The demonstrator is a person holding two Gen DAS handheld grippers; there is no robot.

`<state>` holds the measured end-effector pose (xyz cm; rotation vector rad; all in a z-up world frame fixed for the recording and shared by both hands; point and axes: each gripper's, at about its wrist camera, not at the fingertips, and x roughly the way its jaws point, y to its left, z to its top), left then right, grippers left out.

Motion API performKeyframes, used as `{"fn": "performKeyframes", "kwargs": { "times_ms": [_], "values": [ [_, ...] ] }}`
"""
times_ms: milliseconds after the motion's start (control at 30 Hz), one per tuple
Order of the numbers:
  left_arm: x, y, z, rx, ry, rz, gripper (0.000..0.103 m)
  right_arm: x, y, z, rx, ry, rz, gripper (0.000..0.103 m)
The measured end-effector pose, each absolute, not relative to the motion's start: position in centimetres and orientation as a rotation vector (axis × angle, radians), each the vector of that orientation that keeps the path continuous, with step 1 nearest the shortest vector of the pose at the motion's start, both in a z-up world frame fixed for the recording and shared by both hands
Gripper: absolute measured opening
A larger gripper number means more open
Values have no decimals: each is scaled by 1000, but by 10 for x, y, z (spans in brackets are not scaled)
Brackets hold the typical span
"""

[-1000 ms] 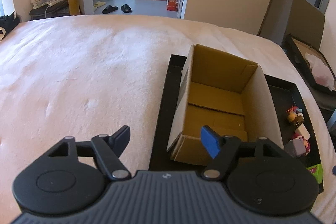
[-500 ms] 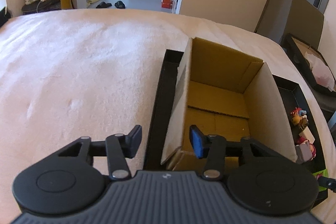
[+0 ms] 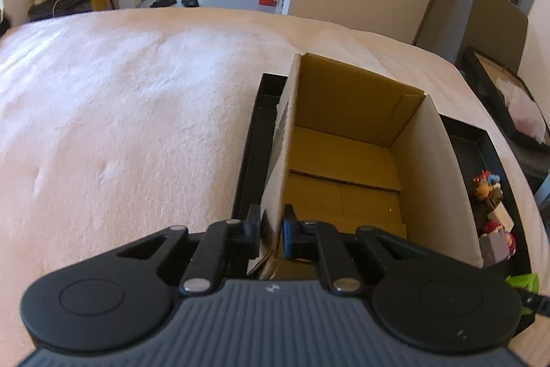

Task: Organize rigid objects
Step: 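Lift the green block with the right gripper and carry it over the box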

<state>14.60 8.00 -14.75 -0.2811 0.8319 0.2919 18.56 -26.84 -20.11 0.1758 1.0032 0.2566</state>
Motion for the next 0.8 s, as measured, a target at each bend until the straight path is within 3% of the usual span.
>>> {"fn": "performKeyframes", "kwargs": {
  "times_ms": [800],
  "values": [
    [115, 67, -141, -303, 902, 270, 12, 190, -238, -140, 231, 896, 440, 47]
  ]
}}
